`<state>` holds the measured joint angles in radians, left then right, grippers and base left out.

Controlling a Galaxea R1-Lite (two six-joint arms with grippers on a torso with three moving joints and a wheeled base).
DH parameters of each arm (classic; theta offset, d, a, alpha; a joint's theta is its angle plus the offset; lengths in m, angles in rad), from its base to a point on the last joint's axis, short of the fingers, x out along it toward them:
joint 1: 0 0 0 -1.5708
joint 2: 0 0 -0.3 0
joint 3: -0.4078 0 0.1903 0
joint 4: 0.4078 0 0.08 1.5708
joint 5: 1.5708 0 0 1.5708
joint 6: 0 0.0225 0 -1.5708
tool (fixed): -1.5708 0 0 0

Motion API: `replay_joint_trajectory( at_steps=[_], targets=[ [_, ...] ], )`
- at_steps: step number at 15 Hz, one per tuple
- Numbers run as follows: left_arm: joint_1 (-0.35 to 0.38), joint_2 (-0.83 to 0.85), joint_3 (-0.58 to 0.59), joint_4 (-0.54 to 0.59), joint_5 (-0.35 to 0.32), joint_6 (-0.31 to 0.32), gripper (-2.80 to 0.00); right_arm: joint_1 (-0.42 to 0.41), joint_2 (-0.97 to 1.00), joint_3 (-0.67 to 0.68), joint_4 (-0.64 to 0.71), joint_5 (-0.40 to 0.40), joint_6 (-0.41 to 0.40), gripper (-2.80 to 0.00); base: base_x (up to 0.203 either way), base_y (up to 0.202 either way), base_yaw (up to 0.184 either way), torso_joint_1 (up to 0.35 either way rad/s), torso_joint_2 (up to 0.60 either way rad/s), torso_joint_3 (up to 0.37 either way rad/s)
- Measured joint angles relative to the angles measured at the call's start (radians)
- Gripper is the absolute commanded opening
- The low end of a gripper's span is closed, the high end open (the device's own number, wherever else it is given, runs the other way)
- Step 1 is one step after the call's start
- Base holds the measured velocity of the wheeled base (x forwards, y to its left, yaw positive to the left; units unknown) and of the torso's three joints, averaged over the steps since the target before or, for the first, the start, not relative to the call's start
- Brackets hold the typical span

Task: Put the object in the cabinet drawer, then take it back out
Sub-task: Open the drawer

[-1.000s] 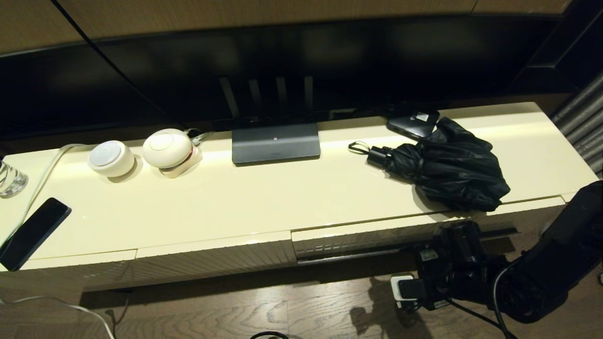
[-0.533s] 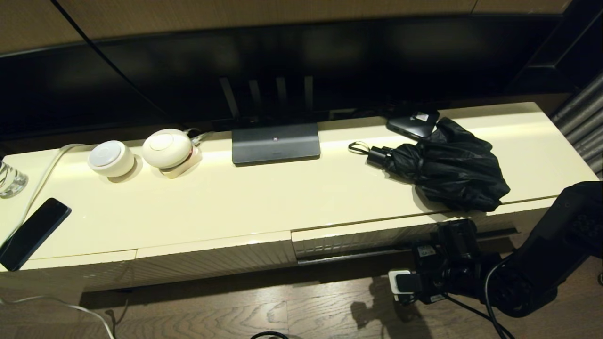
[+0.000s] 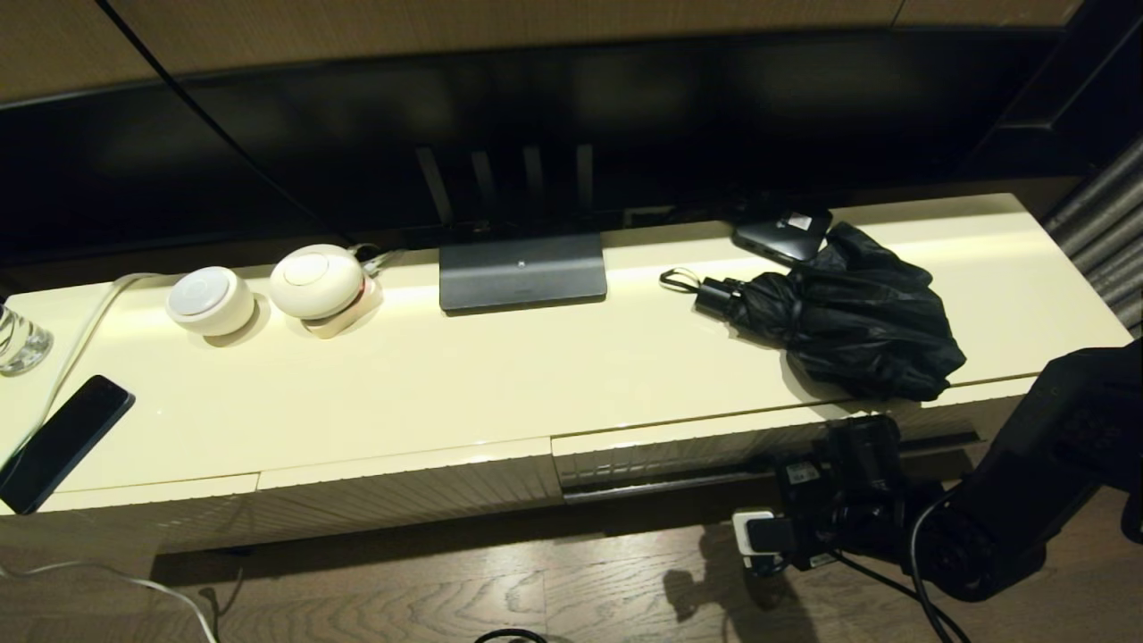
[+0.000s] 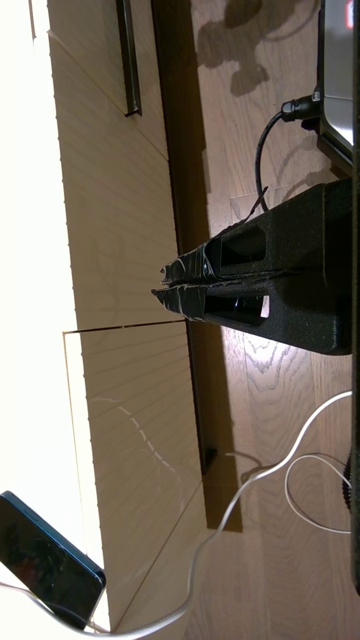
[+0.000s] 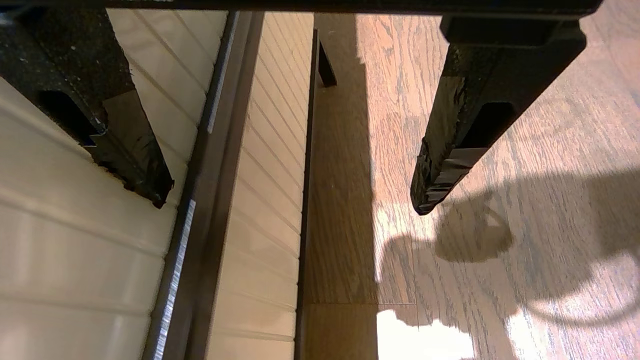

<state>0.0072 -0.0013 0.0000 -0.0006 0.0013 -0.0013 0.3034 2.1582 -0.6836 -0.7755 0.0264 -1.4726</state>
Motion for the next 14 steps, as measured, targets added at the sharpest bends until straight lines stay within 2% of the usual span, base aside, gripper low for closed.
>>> replay_joint_trajectory(
  at_steps=[14],
  targets=[
    [0.0,0.0,0.0,0.0,0.0,0.0,-2.8,0.001,0.028,0.046,0.01,0.003,-0.001,0.0,0.0,0.0,0.0,0.0,0.0,0.0]
  ],
)
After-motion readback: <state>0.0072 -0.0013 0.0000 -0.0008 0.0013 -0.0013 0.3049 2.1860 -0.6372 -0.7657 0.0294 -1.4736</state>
